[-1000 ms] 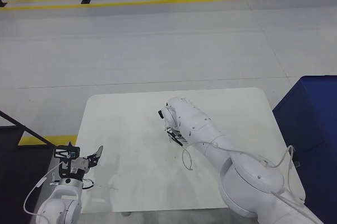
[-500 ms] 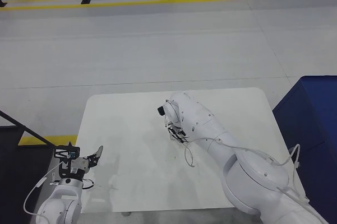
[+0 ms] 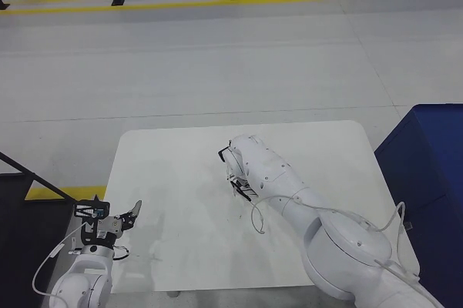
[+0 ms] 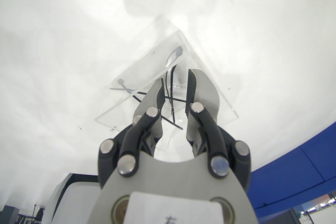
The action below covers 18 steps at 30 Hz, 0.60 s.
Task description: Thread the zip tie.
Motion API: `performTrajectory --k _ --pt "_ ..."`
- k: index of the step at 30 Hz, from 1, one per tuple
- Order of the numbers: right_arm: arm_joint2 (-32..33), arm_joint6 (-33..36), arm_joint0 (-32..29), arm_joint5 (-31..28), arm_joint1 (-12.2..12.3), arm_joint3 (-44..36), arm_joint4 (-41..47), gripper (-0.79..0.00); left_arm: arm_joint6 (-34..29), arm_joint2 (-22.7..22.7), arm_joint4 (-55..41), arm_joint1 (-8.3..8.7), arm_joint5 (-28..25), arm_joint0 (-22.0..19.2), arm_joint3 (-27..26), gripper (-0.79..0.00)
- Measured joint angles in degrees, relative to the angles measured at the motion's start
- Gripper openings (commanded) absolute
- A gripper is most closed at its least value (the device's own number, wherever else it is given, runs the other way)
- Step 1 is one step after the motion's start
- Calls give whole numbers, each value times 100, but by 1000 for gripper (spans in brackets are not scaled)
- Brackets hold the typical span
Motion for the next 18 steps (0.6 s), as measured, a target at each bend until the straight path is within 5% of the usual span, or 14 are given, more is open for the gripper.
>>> performTrajectory --k 7,9,18 --pt "36 28 -10 11 -69 119 -64 -585 0 0 0 0 0 0 0 0" --pt "49 30 -6 8 -86 156 -71 -785 0 0 0 0 0 0 0 0" --pt "146 11 26 -125 -145 279 -47 -785 0 0 0 0 0 0 0 0"
